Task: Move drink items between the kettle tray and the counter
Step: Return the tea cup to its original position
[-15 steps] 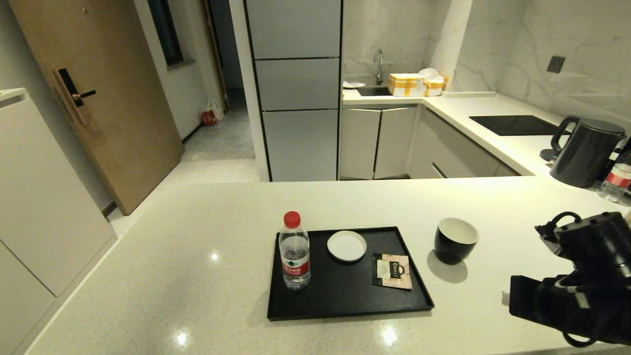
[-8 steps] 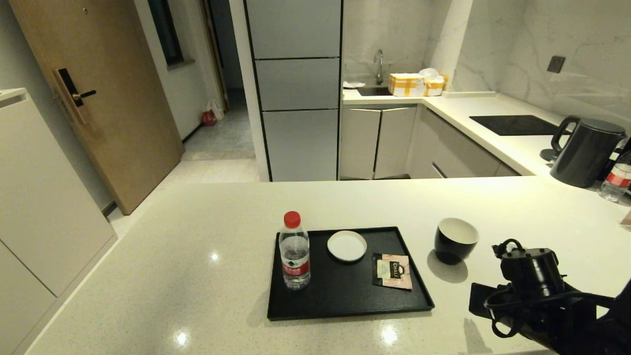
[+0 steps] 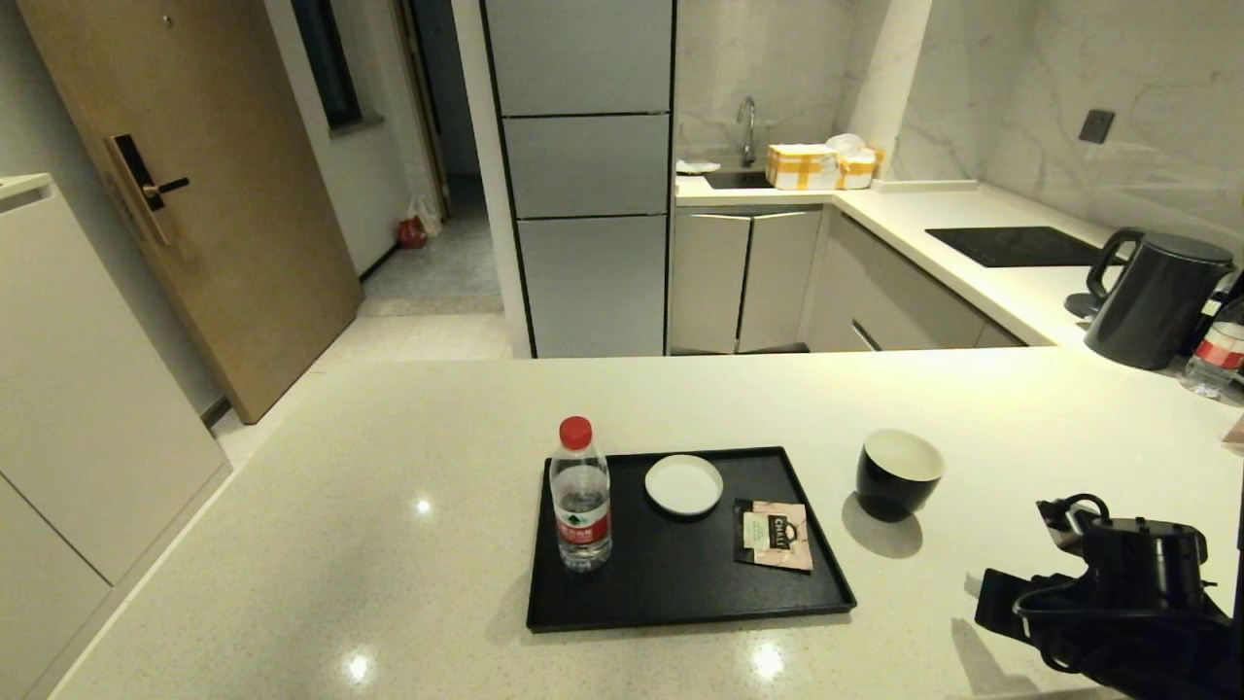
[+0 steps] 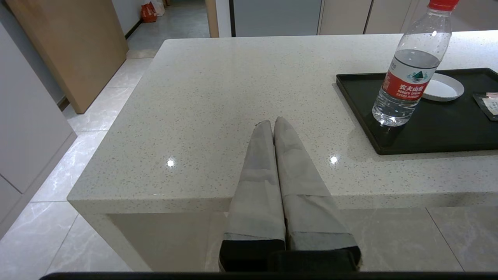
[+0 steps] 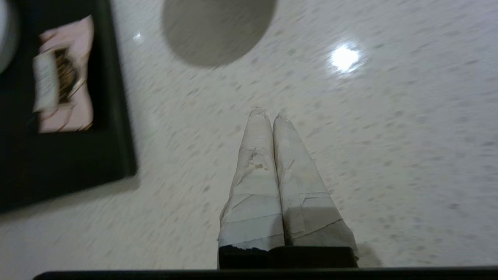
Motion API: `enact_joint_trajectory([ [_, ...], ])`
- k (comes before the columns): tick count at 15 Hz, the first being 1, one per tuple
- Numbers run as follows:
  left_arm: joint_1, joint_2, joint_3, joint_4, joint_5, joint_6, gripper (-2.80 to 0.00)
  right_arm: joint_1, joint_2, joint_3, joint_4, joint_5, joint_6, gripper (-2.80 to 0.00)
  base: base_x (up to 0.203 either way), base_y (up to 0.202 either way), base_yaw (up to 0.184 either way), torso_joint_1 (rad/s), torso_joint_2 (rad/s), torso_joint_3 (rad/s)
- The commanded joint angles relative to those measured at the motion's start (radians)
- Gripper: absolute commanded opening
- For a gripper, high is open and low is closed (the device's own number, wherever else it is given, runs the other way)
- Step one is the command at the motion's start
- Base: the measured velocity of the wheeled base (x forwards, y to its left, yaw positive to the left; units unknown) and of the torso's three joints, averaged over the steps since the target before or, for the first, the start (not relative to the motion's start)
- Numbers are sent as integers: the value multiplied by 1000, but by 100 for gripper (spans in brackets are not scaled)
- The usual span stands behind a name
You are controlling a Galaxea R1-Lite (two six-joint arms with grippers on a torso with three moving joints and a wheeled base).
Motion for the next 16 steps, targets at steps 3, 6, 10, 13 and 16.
enact_joint_trajectory([
  [3,0,-2,2,0,1,1,-280,-48,35,8,-13,260,-26,-280,0,0,0,0,0,0],
  [6,0,-2,2,0,1,1,-280,-70,86,-24,-32,281,-35,-280,0,0,0,0,0,0],
  [10,0,-2,2,0,1,1,-280,-103,124,-120,-35,259,-71,0,0,0,0,0,0,0],
  [13,0,-2,2,0,1,1,-280,-105,144,-142,-48,182,-137,0,0,0,0,0,0,0],
  [16,0,-2,2,0,1,1,-280,-82,202,-68,-145,140,-290,0,0,0,0,0,0,0],
])
